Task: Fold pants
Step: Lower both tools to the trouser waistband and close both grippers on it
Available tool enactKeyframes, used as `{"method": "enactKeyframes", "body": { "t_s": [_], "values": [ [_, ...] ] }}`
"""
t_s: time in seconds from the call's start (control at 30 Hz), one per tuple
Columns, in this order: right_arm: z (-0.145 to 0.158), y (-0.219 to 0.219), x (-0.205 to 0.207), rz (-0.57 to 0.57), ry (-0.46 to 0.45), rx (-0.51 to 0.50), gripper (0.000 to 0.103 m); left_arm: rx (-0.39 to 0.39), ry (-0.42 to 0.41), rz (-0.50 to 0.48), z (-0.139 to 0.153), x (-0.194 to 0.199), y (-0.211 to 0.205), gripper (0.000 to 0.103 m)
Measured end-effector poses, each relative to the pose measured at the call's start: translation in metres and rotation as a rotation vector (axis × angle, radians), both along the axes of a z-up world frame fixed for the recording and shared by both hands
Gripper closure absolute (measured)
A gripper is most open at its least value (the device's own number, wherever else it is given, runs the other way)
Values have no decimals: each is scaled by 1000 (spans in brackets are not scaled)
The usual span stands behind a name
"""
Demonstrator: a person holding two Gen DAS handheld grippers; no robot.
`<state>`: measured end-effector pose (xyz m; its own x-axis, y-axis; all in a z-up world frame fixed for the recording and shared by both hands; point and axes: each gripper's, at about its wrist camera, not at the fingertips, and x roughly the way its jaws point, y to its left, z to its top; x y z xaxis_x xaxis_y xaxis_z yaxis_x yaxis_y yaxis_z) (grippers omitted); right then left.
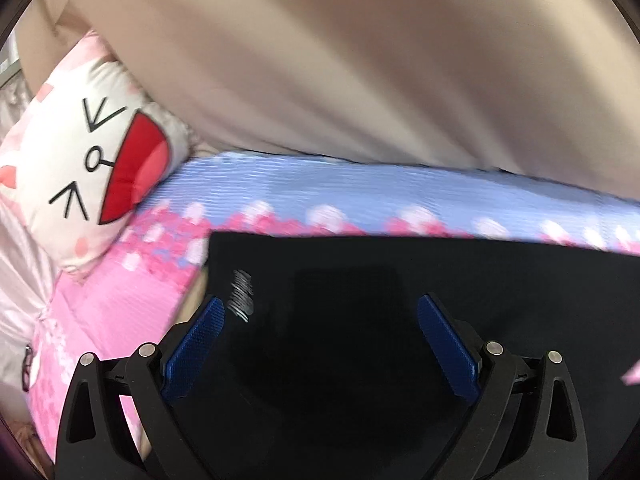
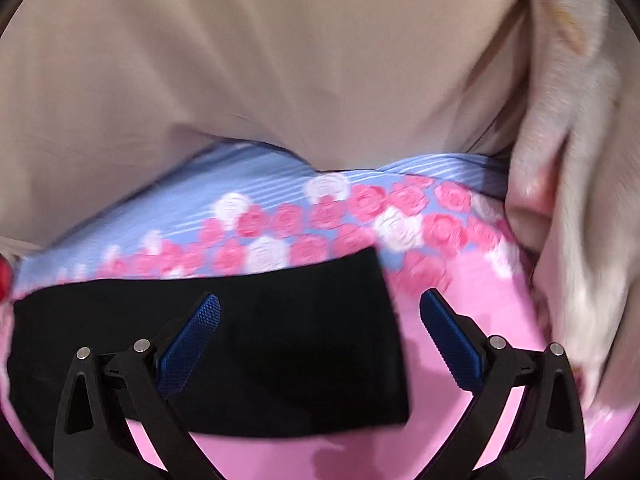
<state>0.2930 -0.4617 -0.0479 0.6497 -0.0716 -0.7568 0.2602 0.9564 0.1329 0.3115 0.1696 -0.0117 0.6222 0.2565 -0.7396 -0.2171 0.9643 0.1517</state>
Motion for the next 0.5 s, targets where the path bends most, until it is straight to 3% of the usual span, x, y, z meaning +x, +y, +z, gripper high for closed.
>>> {"method": "enactKeyframes", "body": {
  "t_s": [0.17,0.4,0.5],
  "values": [
    [-20,-10,23,45,52,46,5,-91,-19,62,-3,27,60,7],
    [-37,-2,31,124,84,-12,5,-127,74,69,-26,61,130,7],
    [-38,-3,27,134,86,-11,5,-205,140,46,-47,77,145,7]
  ]
}}
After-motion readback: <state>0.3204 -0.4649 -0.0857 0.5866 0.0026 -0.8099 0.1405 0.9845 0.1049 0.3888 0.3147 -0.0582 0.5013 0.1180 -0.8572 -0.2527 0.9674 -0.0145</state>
